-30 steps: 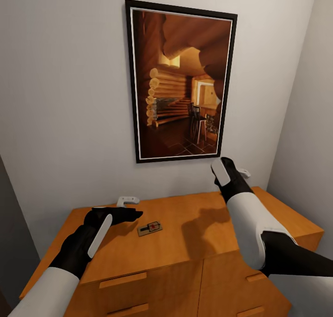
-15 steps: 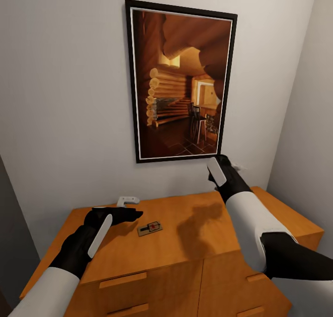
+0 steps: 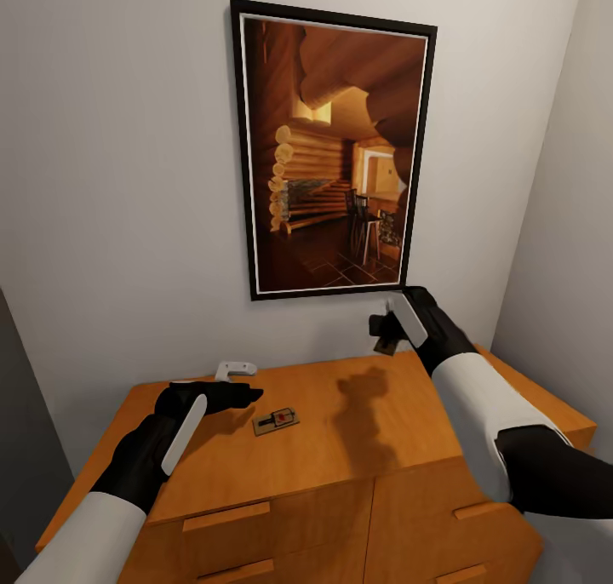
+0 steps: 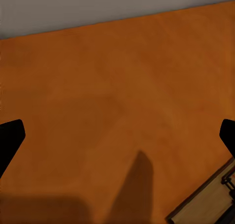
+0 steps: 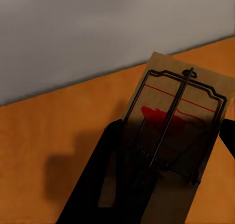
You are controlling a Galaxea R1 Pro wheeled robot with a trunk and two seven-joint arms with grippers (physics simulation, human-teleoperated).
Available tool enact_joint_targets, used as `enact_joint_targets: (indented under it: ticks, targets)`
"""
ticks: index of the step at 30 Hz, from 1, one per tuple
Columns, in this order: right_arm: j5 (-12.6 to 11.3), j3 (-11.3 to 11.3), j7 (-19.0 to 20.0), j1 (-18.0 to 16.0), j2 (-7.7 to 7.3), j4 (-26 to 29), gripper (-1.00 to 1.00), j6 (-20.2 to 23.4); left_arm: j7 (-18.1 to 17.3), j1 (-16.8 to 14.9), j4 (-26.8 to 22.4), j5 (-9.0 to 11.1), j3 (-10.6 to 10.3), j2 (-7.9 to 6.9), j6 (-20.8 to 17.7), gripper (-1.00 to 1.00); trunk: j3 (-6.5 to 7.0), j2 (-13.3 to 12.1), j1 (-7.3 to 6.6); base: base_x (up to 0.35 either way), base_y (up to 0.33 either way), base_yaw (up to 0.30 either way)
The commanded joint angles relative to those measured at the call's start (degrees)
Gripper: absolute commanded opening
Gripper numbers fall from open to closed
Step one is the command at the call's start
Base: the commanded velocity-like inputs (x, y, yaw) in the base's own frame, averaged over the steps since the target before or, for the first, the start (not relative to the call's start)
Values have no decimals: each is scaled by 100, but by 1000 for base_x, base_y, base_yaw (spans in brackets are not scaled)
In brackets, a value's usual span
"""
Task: Take the four mousetraps from the cabinet in the bathroom and place them on the bathroom floor. Make sure all four end up on the same floor surface, and ensure that at least two of them are either under or directly next to the same bathroom sink.
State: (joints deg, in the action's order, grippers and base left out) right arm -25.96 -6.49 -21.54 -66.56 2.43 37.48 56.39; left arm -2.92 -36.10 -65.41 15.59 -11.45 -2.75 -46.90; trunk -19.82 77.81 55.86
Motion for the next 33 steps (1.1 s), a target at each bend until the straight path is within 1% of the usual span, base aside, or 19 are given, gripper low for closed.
enact_joint_targets:
  ticks: [1, 3, 4, 5, 6, 8, 9, 10, 11, 12, 13, 15, 17, 21, 25, 31, 33]
  targets:
    - [-63, -48, 76, -5, -38, 4, -100, 43, -25, -4, -5, -22, -6, -4, -21, 100, -7, 5, 0, 0, 0, 0]
    - [-52, -257, 592, -5, -173, 5, -100, 165, -25, -3, -9, -24, -6, -5, -21, 100, -7, 5, 0, 0, 0, 0]
    - [-50, -329, 728, -5, -206, 5, -100, 189, -25, -3, -11, -24, -6, -5, -19, 100, -7, 5, 0, 0, 0, 0]
    - [-47, -485, 1006, -5, -269, 5, -100, 227, -25, -3, -12, -26, -6, -5, -16, 100, -7, 5, 0, 0, 0, 0]
    - [-46, -565, 1142, -6, -296, 5, -100, 240, -25, -3, -13, -27, -6, -6, -15, 100, -7, 5, 0, 0, 0, 0]
    - [-43, -886, 1621, -6, -358, 5, -100, 269, -24, -3, -15, -28, -6, -6, -13, 100, -7, 5, 0, 0, 0, 0]
    - [-43, -959, 1717, -6, -365, 5, -100, 274, -24, -3, -15, -28, -6, -6, -13, 100, -7, 5, 0, 0, 0, 0]
    - [-42, -1088, 1873, -6, -375, 5, -100, 278, -28, -4, -15, -29, -6, -6, -12, 100, -7, 5, 0, 0, 0, 0]
    - [-44, -1147, 1934, -6, -379, 5, -100, 281, -29, -4, -15, -27, -6, -6, -12, 100, -7, 5, 0, 0, 0, 0]
    - [-46, -1254, 2023, -6, -379, 5, -100, 286, -30, -5, -15, -28, -6, -6, -12, 100, -7, 5, 0, 0, 0, 0]
    - [-47, -1339, 2081, -2, -379, 5, -100, 287, -35, -5, -15, -29, -6, -6, -9, 100, -7, 5, 0, 0, 0, 0]
    - [-49, -1427, 2134, 0, -380, 4, -100, 286, -38, -5, -16, -27, -6, -6, -6, 100, -7, 5, 0, 0, 0, 0]
    - [-49, -1474, 2161, 2, -378, 2, -100, 280, -44, -4, -16, -28, -6, -6, -4, 100, -7, 5, 0, 0, 0, 0]
    - [-51, -1508, 2181, 80, -387, 5, -100, 240, -47, -3, -16, -33, -3, -6, 11, 100, -7, 5, 0, 0, 0, 0]
    - [-46, -1516, 2187, 254, -392, 39, -100, 220, -36, -3, -26, -67, -26, -2, 187, 100, -7, 5, 0, 0, 0, 0]
    - [-33, -1537, 2189, 510, -401, 96, -100, 219, -35, -3, -26, -84, -39, 1, 272, 100, -7, 5, 0, 0, 0, 0]
    - [-28, -1638, 2194, 610, -419, 233, -100, 254, -29, -3, -25, -88, -44, 2, 273, 100, -7, 5, 0, 0, 0, 0]
